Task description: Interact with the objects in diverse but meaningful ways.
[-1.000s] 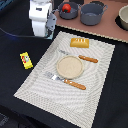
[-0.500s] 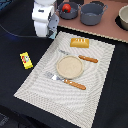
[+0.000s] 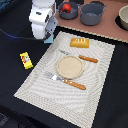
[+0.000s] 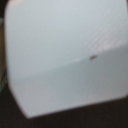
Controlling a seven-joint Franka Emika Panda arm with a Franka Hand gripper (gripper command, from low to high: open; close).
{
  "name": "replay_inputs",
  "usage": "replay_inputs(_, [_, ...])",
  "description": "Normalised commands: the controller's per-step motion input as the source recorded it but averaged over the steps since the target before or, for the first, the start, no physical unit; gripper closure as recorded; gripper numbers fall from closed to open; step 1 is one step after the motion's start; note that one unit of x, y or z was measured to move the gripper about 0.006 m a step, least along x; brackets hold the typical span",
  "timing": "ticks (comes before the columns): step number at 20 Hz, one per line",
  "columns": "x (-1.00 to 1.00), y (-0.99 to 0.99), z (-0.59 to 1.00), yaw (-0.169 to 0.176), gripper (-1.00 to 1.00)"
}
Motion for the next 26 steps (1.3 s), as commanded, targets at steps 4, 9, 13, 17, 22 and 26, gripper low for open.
replay_inputs(4, [-0.14,-0.52,0.85,-0.105,-1.0])
replay_inputs(9, [0.01,-0.53,0.95,-0.126,-1.0])
replay_inputs(13, [0.02,-0.8,0.27,-0.029,-1.0])
replay_inputs(17, [0.0,-0.86,0.0,-0.005,-1.0])
replay_inputs(22, [0.0,-0.86,-0.21,-0.011,-1.0])
replay_inputs(26, [-0.02,-0.77,-0.47,-0.067,-1.0])
